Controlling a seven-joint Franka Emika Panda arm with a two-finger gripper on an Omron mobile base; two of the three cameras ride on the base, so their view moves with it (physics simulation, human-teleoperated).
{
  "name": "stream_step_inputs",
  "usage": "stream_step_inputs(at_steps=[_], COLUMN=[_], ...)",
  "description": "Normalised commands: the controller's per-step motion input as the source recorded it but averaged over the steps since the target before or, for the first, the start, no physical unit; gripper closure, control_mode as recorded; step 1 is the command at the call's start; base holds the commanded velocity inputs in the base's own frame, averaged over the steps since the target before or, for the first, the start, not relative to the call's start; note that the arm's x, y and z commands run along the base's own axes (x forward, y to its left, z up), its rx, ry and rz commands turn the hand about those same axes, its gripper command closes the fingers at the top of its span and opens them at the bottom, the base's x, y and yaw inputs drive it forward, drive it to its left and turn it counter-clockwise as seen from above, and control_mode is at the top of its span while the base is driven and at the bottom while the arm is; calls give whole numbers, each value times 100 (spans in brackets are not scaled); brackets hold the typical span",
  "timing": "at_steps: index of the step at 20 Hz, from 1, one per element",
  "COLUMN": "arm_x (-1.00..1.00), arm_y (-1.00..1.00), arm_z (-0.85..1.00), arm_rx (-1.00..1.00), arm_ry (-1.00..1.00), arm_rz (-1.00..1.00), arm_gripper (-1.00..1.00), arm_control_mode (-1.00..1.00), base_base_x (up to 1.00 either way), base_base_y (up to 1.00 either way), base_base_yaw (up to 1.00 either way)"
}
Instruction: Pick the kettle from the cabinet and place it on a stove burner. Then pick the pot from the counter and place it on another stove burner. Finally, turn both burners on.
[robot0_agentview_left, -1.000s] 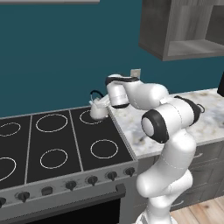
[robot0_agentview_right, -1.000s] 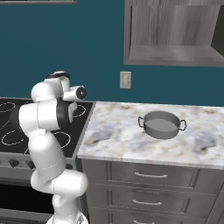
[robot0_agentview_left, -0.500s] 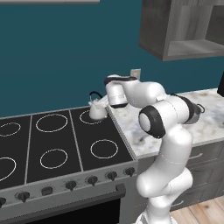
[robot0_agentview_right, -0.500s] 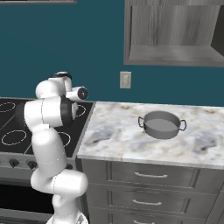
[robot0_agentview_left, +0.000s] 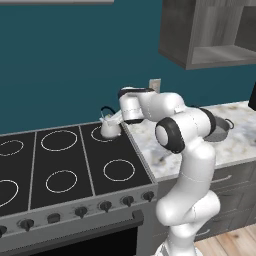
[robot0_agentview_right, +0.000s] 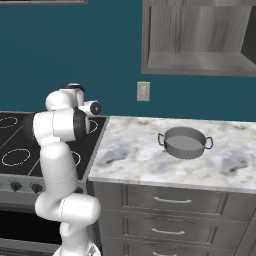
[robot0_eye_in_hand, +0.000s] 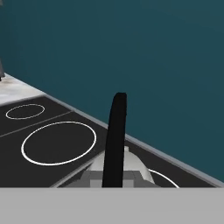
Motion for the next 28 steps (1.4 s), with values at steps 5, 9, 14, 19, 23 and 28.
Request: stream_step_inputs(at_steps=[5,9,14,19,23,28], arm_x=[20,25,28,28,28,28], arm_y=[5,1,5,8,7,6], arm_z=[-14,-10,-12,-14,-12,-13], arm_rx=[0,0,0,0,0,0], arm_ry=[0,0,0,0,0,0], arm_rz=[0,0,0,0,0,0], arm_gripper=[100,100,100,100,100,100], arm_control_mode=[-100,-100,-100,-100,-100,-100], base_base_x=[0,0,0,0,0,0], base_base_y=[0,0,0,0,0,0], base_base_yaw=[0,0,0,0,0,0])
